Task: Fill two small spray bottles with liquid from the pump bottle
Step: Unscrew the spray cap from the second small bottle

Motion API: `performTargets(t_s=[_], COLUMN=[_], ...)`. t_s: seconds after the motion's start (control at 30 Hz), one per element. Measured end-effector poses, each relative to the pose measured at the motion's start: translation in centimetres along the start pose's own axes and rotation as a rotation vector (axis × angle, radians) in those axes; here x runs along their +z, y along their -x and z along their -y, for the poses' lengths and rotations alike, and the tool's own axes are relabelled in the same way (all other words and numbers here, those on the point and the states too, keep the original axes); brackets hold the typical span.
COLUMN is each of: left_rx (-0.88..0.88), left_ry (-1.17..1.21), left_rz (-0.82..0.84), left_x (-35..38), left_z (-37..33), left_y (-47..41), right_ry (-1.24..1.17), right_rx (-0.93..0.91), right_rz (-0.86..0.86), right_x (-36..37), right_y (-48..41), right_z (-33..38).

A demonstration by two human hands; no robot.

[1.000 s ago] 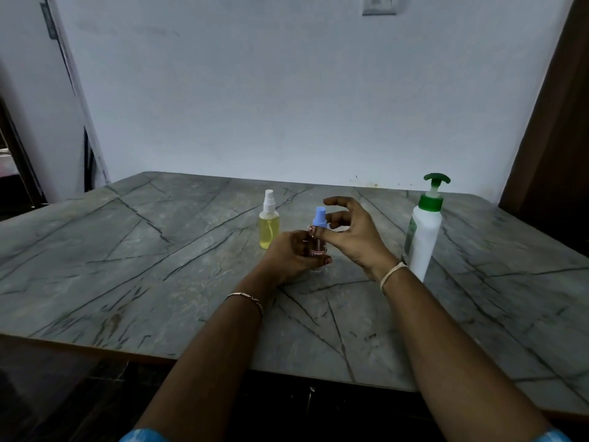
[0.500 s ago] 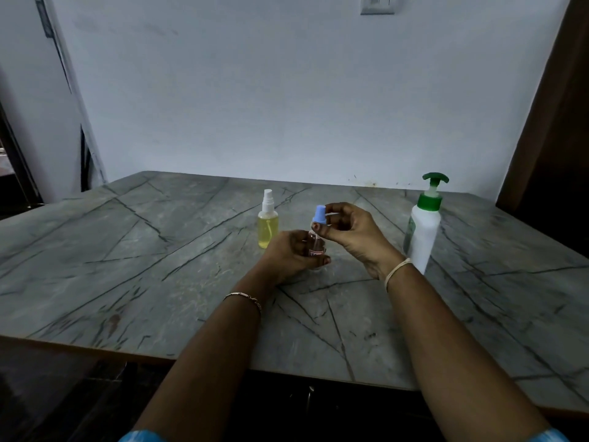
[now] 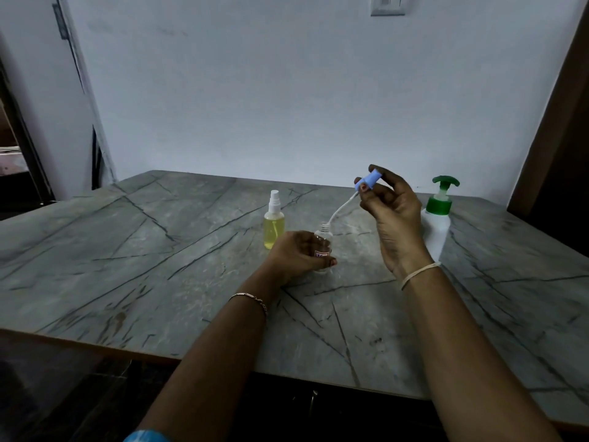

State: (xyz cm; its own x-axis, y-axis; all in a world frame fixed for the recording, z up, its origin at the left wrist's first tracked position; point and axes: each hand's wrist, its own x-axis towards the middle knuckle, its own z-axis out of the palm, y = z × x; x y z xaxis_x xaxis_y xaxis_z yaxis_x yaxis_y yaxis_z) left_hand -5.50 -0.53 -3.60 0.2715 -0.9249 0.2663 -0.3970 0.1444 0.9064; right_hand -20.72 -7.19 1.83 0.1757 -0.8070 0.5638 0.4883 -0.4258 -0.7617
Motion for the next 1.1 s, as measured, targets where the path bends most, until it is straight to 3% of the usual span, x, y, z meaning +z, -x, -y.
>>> performTargets(t_s=[0.17,0.33,0.47,0.8,0.9,1.1], left_rx=[0.003,-0.065,-0.119,-0.297,-0.328,-0.341], left_ry=[-0.084,-0.141,-0.072,-0.019,-0.004,0.042], left_rz=[-0.039,-0.149,-0.271,-0.812,-0.877,-0.914], left_x=[-0.4,-1.6,-2.9,-6.1,-6.7,-6.7], left_z=[0.0,0.0,-0.4,0.3,0.2,0.3], left_y=[0.0,0.5,1.2,1.9,1.8,1.6], right_ry=[-0.038,-0.134,-0.113,0.4,0.491,0.766], right_rx=[0.014,0.113,0.172,0.228,0.277,0.205], right_rz=[-0.022,-0.153,-0.16,0.182,0.245,0.262], right_x=[0.0,-0.3,0.0,1.3,2.2,3.7], right_y=[0.2,-0.2,-0.2,1.9,2.3,2.1], right_z=[-0.4,-1.0,-1.9,-4.5,-5.2,-6.6])
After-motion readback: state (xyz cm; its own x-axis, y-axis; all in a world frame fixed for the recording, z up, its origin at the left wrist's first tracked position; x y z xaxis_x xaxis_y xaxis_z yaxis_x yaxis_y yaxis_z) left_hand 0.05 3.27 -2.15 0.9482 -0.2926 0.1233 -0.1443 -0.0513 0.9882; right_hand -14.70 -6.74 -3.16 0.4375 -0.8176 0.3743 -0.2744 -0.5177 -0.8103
